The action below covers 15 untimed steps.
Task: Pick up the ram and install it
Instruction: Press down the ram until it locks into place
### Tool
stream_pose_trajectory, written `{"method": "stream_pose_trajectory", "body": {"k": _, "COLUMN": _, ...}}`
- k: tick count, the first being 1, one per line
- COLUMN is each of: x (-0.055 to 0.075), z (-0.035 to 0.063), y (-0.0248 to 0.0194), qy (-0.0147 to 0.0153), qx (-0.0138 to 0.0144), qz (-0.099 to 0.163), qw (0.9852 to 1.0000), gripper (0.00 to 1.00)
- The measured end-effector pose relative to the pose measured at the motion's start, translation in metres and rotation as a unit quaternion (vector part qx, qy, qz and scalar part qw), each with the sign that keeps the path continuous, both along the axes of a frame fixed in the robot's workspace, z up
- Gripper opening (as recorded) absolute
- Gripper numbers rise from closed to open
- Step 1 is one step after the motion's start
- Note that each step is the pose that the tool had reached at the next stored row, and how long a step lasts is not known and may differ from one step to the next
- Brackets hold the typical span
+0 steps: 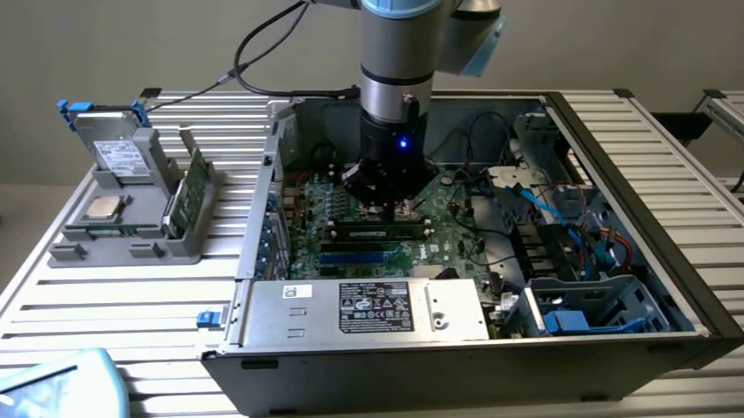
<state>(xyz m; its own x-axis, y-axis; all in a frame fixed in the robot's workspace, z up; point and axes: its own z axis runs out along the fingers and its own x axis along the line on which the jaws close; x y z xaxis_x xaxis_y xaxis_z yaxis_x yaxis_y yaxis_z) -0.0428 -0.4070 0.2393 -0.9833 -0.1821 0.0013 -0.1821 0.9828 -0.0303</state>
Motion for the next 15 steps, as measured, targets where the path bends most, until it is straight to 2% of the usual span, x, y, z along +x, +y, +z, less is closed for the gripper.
{"method": "stream_pose_trajectory", "body": {"k": 5, "x": 0.0, "z": -0.0015, "y": 0.0, "qy": -0.0002, "qx": 0.0, "qz": -0.043, "qw": 0.9991, "gripper": 0.11}}
{"method": "stream_pose_trajectory", "body": {"k": 10, "x": 0.0, "z": -0.0036, "y": 0.0, "qy": -0.0002, "qx": -0.0001, "qz": -0.085, "qw": 0.9964, "gripper": 0.11}}
{"method": "stream_pose_trajectory", "body": {"k": 15, "x": -0.0044, "z": -0.0036, "y": 0.0001, "qy": -0.0004, "qx": 0.0, "qz": -0.093, "qw": 0.9957, "gripper": 0.11}}
